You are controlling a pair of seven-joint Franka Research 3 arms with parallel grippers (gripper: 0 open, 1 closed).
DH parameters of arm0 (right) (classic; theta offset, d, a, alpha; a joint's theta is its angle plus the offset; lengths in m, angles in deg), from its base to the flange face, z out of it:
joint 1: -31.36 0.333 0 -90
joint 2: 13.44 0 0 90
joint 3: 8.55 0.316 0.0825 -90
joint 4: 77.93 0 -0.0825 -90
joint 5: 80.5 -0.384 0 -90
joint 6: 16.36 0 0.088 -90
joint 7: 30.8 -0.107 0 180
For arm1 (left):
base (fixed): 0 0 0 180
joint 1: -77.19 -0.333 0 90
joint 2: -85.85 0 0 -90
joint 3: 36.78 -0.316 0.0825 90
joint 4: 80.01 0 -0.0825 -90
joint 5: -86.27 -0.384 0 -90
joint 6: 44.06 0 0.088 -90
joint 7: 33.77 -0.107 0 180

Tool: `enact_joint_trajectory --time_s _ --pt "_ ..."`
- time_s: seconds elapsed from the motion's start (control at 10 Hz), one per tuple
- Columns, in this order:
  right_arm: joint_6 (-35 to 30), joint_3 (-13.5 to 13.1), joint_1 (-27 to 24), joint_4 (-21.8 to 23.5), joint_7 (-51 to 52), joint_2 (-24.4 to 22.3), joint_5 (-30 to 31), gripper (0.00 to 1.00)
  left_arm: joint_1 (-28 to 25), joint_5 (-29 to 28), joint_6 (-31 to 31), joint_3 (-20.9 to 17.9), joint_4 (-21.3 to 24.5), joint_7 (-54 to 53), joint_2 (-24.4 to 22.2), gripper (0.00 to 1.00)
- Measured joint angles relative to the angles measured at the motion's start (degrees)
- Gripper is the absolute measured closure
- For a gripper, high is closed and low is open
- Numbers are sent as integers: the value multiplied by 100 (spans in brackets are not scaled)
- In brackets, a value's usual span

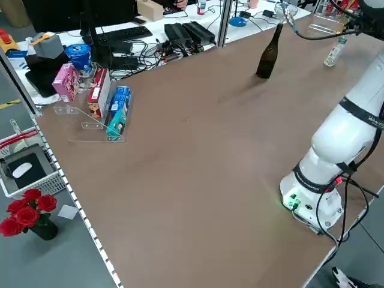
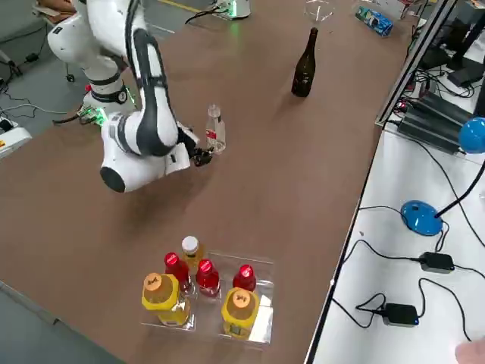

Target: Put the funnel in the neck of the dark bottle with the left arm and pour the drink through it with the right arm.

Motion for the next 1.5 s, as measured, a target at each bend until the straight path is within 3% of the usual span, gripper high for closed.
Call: enact_joint_trajectory --time_s 0.3,0.5,1.0,1.5 --pt "446 260 42 -356 -2289 -1409 1300 0 -1 0 0 -1 0 -4 -1 2" --pt "796 758 50 -678 -3644 -1924 2145 0 -1 0 0 -3 0 -4 -1 2" --pt "511 2381 70 -1879 -8521 -2687 4270 0 2 61 0 -48 0 -4 -1 2" --pt "136 3658 10 -2182 -13271 -3136 5249 0 1 119 -2 -151 5 -4 -1 3"
